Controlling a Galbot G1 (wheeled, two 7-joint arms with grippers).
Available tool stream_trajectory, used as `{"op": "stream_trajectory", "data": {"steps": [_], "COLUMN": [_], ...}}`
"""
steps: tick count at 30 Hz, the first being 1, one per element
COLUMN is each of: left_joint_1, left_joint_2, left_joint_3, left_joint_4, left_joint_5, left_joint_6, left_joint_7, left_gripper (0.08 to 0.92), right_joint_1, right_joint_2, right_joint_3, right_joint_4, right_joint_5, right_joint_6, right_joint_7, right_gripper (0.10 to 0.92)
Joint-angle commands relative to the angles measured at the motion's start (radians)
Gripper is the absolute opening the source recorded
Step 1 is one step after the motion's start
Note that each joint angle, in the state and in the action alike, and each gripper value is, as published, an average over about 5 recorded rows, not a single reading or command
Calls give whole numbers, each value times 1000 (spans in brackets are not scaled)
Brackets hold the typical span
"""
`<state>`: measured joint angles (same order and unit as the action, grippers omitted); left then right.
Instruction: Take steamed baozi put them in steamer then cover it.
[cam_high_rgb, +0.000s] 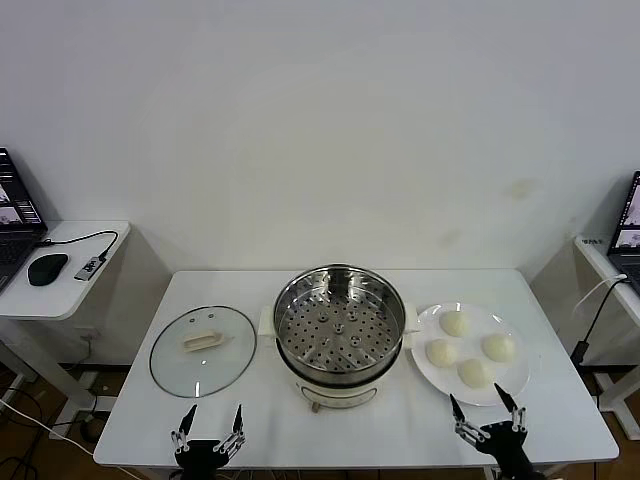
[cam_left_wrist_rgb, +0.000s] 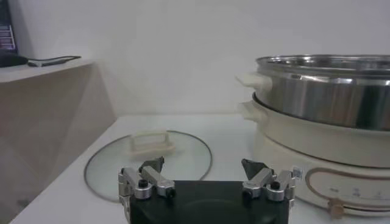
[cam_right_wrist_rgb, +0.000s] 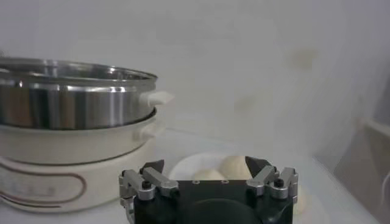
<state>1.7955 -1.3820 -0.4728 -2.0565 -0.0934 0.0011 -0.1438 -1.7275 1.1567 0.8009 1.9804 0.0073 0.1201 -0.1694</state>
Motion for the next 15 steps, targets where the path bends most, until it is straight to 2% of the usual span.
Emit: {"op": "stream_trajectory", "data": {"steps": [1, 8, 15], "left_joint_1": [-27, -55, -87], "left_joint_2": [9, 18, 22], "left_joint_3": [-3, -2, -5], "left_joint_4": [7, 28, 37], "left_joint_5": [21, 65, 67], "left_joint_6": [5, 26, 52], "left_joint_7": [11, 9, -4], "left_gripper": [823, 823, 823], "right_joint_1": [66, 246, 517], "right_joint_2": [-64, -277, -519], "right_joint_3": [61, 86, -30], "right_joint_4": [-17, -98, -267], "right_joint_5": [-181, -325, -411], "right_joint_6": [7, -117, -147], "right_joint_7": [-20, -154, -408], "right_gripper": [823, 823, 823]}}
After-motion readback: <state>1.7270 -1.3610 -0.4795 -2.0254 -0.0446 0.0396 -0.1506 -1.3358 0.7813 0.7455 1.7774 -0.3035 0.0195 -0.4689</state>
